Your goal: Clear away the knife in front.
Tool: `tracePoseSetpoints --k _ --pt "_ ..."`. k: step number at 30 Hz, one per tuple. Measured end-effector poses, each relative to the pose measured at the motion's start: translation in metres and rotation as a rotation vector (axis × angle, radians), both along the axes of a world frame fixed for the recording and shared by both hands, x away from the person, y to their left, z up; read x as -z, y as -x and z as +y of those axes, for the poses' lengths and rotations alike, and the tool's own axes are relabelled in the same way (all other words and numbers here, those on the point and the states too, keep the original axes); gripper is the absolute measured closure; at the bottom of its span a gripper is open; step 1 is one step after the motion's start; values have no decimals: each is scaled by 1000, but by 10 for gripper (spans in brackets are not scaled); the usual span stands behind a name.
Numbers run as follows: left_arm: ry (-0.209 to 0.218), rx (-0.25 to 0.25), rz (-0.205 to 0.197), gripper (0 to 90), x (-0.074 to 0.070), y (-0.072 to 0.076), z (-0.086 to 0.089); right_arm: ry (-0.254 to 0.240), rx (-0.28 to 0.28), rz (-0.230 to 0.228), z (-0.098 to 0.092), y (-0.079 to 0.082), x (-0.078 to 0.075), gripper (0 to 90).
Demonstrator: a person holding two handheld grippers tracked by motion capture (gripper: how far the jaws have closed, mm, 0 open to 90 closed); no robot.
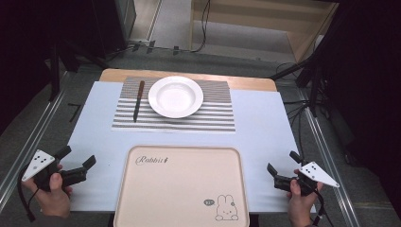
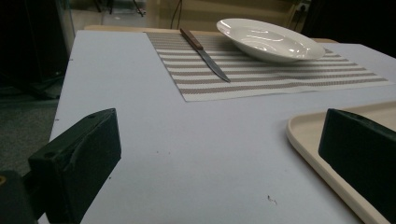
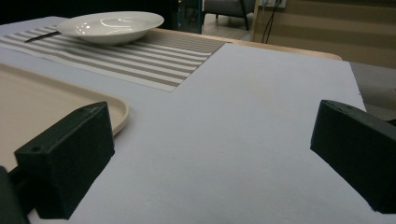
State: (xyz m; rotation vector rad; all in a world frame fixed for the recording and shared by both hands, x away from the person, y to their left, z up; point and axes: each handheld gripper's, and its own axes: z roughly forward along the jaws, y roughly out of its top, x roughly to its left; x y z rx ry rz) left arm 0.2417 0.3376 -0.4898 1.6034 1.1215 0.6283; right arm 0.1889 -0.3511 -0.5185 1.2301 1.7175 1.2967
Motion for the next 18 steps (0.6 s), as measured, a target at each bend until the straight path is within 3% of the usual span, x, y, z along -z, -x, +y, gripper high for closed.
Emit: tracePoseSetpoints --k 10,18 --pt "-45 11 3 0 -9 -2 -8 3 -5 -4 0 0 0 0" --pt "-55 26 -5 0 -39 -15 -25 4 -8 -1 1 1 0 0"
